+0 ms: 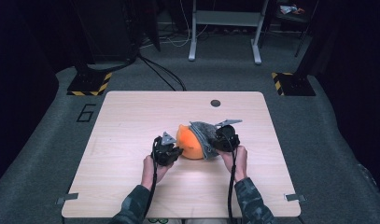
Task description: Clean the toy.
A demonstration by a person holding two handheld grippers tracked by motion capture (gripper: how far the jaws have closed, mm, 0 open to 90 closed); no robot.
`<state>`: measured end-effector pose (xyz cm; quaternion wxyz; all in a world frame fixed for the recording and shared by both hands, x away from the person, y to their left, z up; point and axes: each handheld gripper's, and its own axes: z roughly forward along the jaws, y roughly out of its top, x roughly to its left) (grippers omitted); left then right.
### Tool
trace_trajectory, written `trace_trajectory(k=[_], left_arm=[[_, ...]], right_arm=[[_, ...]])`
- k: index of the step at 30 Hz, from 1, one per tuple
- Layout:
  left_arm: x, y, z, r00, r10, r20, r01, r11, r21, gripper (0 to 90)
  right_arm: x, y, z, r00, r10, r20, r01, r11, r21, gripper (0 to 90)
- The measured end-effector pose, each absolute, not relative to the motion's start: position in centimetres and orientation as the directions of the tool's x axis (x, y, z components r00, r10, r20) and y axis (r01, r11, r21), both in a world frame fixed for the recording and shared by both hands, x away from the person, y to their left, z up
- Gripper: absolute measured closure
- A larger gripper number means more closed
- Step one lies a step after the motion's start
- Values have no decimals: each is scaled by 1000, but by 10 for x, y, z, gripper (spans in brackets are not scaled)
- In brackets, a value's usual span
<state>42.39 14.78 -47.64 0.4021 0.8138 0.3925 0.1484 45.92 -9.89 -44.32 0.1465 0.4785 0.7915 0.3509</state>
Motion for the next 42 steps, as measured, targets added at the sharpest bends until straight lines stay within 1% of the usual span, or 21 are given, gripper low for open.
trace_trajectory(k=[5, 6, 12, 13, 14, 18, 21, 22, 26, 32, 37, 42], left_arm=[[423, 146, -470, 643, 756, -121, 538, -333, 774, 854], [423, 145, -468, 641, 757, -129, 541, -326, 775, 855], [421, 142, -461, 646, 751, -138, 540, -322, 777, 857], [420, 142, -459, 649, 749, -136, 542, -329, 774, 857], [420, 141, -456, 647, 746, -159, 549, -311, 776, 858], [418, 142, -452, 642, 747, -170, 555, -300, 776, 858], [418, 143, -449, 636, 744, -203, 569, -275, 775, 857], [418, 142, -448, 638, 745, -197, 565, -278, 777, 857], [419, 142, -451, 631, 755, -177, 563, -289, 774, 855], [420, 144, -453, 626, 760, -174, 566, -289, 773, 855], [422, 148, -456, 619, 763, -186, 575, -279, 769, 855], [422, 149, -458, 613, 766, -192, 577, -269, 771, 854]], right_arm=[[456, -110, -438, -490, 866, 100, 639, 279, 717, 746], [454, -111, -436, -479, 871, 110, 642, 262, 721, 746], [447, -111, -421, -507, 857, 93, 601, 273, 751, 747], [444, -108, -418, -510, 854, 99, 598, 269, 755, 746], [441, -102, -413, -533, 842, 87, 579, 288, 763, 747], [433, -85, -404, -566, 820, 90, 558, 300, 774, 746], [431, -76, -403, -590, 804, 75, 542, 326, 774, 747], [432, -69, -404, -606, 794, 44, 527, 359, 770, 747], [435, -58, -412, -591, 806, 20, 541, 377, 752, 747], [437, -60, -415, -584, 812, 7, 542, 383, 748, 746], [441, -70, -424, -560, 828, 20, 569, 366, 737, 746], [451, -88, -440, -519, 853, 53, 626, 336, 704, 746]])
